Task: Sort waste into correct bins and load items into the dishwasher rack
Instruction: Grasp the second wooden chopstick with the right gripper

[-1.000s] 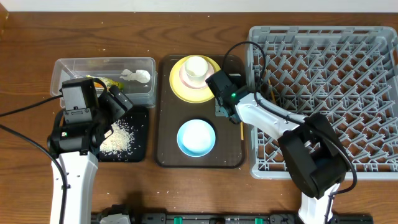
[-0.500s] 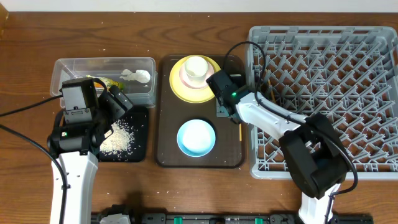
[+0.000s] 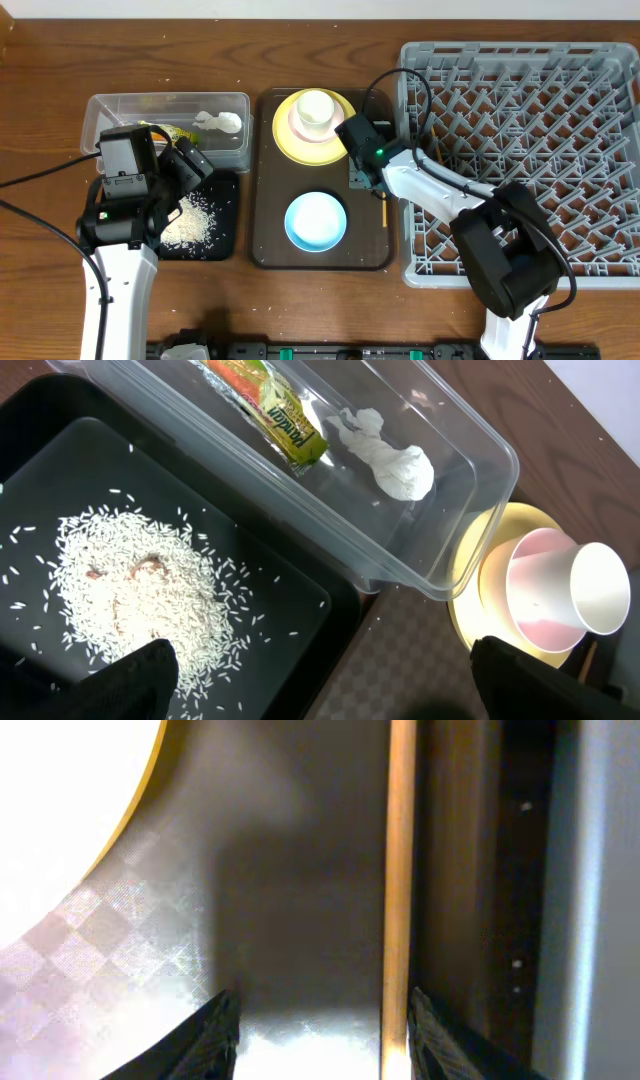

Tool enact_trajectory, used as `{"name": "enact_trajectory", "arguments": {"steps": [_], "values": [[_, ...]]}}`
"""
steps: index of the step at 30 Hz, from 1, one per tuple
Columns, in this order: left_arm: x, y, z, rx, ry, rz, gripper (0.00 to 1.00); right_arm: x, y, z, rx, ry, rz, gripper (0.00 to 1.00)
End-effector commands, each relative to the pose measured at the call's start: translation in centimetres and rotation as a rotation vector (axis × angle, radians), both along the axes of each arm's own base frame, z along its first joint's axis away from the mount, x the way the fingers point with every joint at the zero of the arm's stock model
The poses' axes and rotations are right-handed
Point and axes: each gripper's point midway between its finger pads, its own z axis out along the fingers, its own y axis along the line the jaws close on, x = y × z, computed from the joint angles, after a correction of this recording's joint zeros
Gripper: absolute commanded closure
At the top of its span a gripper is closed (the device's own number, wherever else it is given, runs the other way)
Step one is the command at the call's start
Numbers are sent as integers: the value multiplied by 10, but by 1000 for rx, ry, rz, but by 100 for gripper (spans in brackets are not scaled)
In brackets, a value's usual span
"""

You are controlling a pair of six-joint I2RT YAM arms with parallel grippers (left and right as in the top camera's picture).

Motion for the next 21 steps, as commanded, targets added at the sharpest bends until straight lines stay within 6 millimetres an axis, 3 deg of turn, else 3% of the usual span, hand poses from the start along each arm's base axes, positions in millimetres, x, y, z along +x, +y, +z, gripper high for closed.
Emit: {"name": "enact_trajectory", "arguments": {"steps": [1, 9, 14, 21], "values": [[1, 3, 4, 3, -6, 20, 4, -5, 10, 5, 43, 1, 10, 50], [1, 3, 4, 3, -7, 20, 4, -12, 23, 5, 47, 1, 45, 58], [1, 3, 4, 4, -7, 20, 4, -11, 22, 6, 39, -8, 42, 68], [1, 3, 3, 4, -6, 20, 4, -11, 19, 5, 28, -10, 38, 74]]}}
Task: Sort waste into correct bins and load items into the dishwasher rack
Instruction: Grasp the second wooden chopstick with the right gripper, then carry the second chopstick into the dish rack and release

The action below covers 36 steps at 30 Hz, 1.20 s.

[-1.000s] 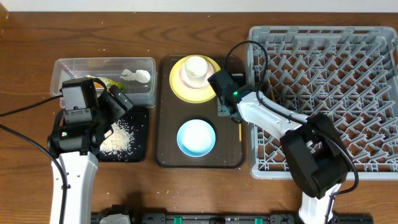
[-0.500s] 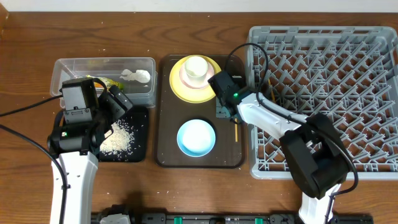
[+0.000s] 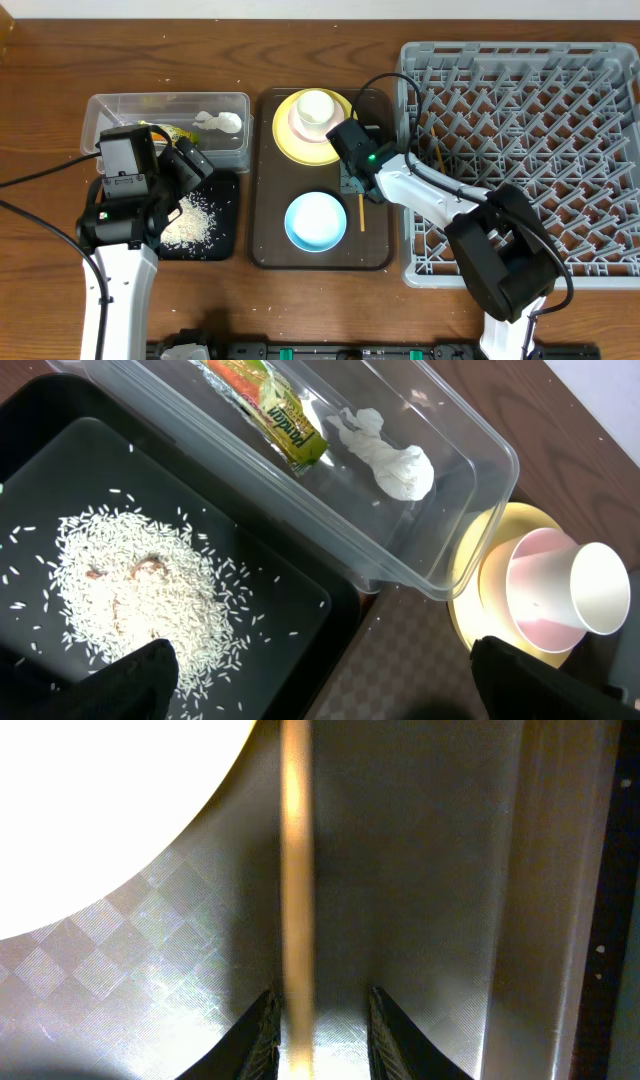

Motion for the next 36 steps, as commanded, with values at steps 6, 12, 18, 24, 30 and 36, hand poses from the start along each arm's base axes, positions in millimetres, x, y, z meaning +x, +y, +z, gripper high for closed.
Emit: {"name": "enact_trajectory", "arguments": {"steps": [6, 12, 18, 24, 30, 36], "values": [[1, 3, 4, 3, -6, 20, 4, -1, -2, 5, -9, -18, -9, 76], [1, 3, 4, 3, -6, 20, 4, -1, -3, 6, -15, -22, -11, 85], [1, 3, 4, 4, -6, 20, 4, -2, -4, 5, -18, -16, -12, 89], [1, 3, 4, 4, -7, 20, 4, -2, -4, 5, -18, -17, -11, 98], [1, 3, 4, 4, -7, 20, 4, 2, -5, 14, -5, -34, -14, 99], [1, 3, 4, 4, -7, 20, 4, 18, -8, 63, 30, -138, 36, 99]]}}
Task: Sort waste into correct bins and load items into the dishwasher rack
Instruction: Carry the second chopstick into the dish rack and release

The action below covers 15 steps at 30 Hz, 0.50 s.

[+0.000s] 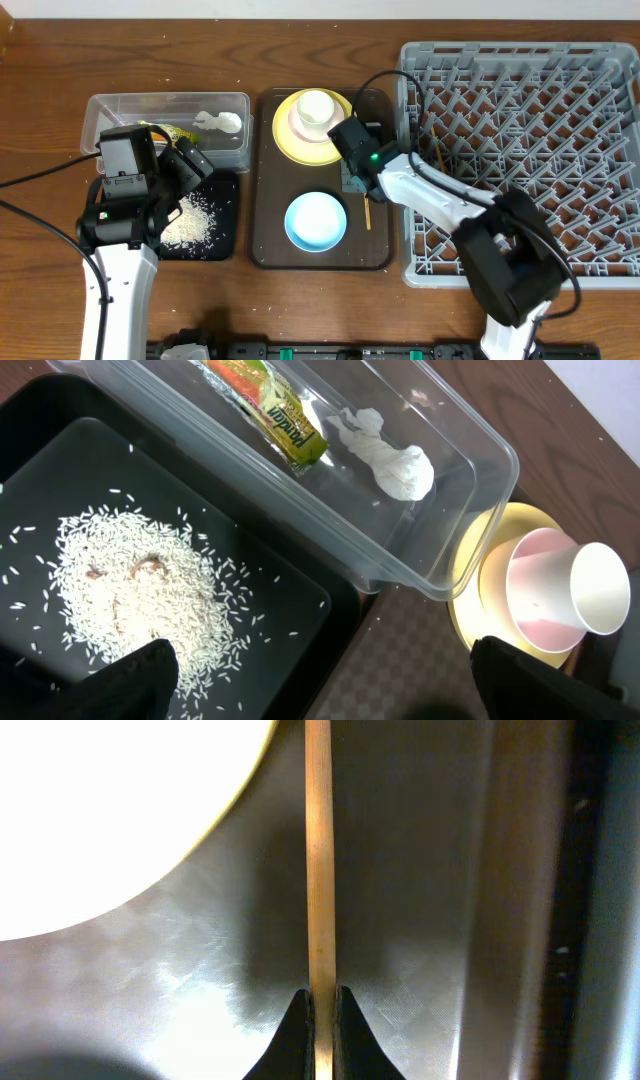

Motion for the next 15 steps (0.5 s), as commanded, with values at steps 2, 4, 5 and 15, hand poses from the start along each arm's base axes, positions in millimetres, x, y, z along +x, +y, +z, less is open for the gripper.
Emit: {"name": "enact_trajectory", "arguments": {"steps": [2, 4, 5, 15], "values": [[2, 3, 4, 4, -11, 20, 4, 16, -9, 64, 49, -139, 18, 99], [2, 3, 4, 4, -11, 20, 4, 20, -16, 86, 71, -181, 4, 99], [2, 3, 4, 4, -11, 20, 4, 21, -21, 96, 80, -199, -7, 99], [2, 3, 4, 4, -10, 20, 4, 22, -93, 152, 40, -271, -58, 99]]}}
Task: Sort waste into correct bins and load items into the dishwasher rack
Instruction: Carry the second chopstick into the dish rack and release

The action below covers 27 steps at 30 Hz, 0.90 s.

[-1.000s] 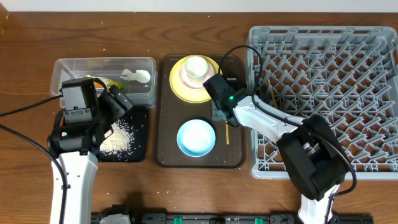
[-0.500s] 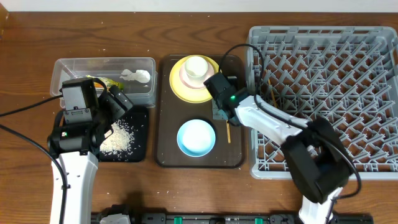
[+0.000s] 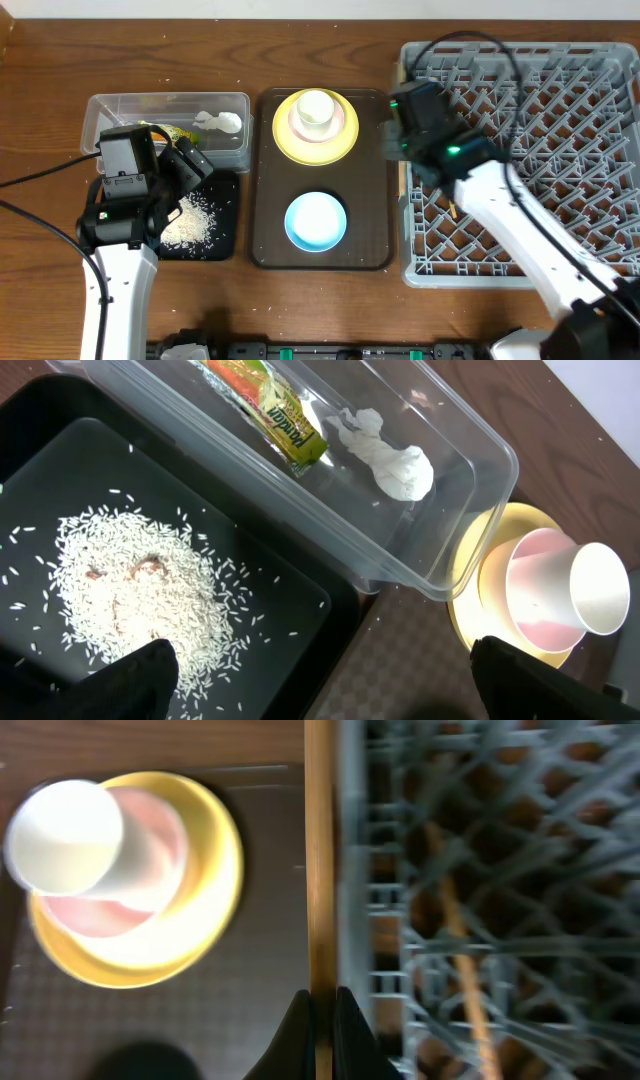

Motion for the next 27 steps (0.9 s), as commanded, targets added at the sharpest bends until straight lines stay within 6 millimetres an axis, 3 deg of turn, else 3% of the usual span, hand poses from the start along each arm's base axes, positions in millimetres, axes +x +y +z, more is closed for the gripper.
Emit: {"name": "enact_trajectory", "arguments": {"steps": [1, 12, 19, 27], "values": [[2, 3, 4, 4, -9, 20, 4, 0, -27, 11, -59, -11, 9, 99], [2, 3, 4, 4, -10, 20, 4, -14, -77, -9, -153, 129, 56, 99], [2, 3, 4, 4, -10, 20, 4, -14, -84, -13, -161, 143, 48, 99], [2, 3, 4, 4, -10, 20, 4, -8, -88, -35, -189, 188, 59, 99]]}}
